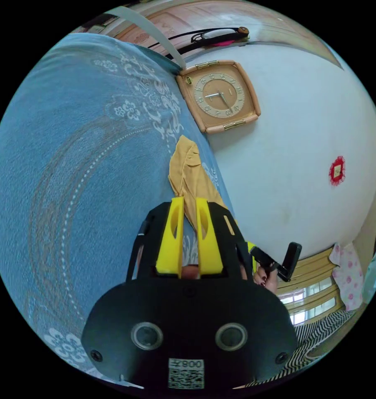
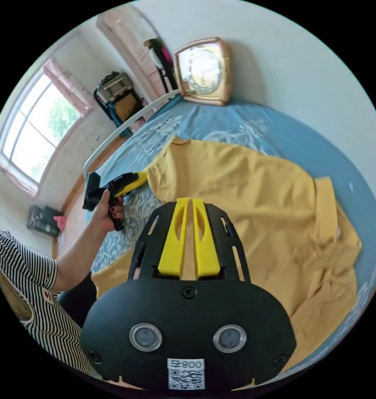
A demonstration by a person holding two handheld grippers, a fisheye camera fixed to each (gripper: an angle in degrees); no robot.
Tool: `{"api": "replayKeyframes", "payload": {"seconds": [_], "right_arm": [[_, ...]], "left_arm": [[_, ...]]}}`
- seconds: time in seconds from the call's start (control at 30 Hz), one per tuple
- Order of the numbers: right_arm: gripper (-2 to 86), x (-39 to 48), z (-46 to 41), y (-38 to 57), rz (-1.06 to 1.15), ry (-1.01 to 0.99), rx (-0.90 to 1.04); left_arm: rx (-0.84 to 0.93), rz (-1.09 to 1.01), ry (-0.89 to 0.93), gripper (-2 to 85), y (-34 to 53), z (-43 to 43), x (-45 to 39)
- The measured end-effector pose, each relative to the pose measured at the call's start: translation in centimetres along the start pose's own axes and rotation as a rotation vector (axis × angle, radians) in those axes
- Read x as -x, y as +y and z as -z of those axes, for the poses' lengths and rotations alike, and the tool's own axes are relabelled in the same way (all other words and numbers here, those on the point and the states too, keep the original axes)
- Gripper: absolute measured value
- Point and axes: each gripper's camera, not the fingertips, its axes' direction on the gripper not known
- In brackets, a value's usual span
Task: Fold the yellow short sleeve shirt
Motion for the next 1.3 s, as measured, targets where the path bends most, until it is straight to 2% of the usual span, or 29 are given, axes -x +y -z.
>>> {"api": "replayKeyframes", "payload": {"seconds": [0.17,0.47,0.6,0.83,1.0,1.1,1.2,1.3], "right_arm": [[5.4,9.9,-5.7,-14.7,0.193,0.083,0.043],[7.9,17.1,-16.4,-29.5,0.232,0.197,0.248],[8.0,17.6,-19.1,-31.8,0.21,0.219,0.313],[6.6,17.9,-20.0,-34.2,0.196,0.272,0.308],[2.2,16.8,-20.0,-34.7,0.206,0.28,0.295],[1.0,14.6,-19.1,-34.6,0.166,0.217,0.277],[0.6,11.4,-15.9,-33.9,0.115,0.096,0.199],[0.6,7.5,-10.6,-32.6,0.085,-0.014,0.103]], "left_arm": [[-0.008,0.029,0.051,0.8,-1.9,3.3,-0.1],[-0.01,-0.065,0.047,0.3,-3.2,7.3,-2.6],[-0.003,-0.074,0.061,0.3,-3.5,8.3,-3.2],[0.001,-0.086,0.071,0.3,-3.3,9.4,-4.4],[-0.023,-0.065,0.104,0.3,-2.6,9.9,-4.7],[-0.039,-0.078,0.107,0.3,-1.8,9.9,-5.3],[-0.064,-0.193,0.077,0.2,-0.8,9.8,-7.2],[-0.078,-0.273,0.155,0.2,0.1,9.3,-8.5]]}}
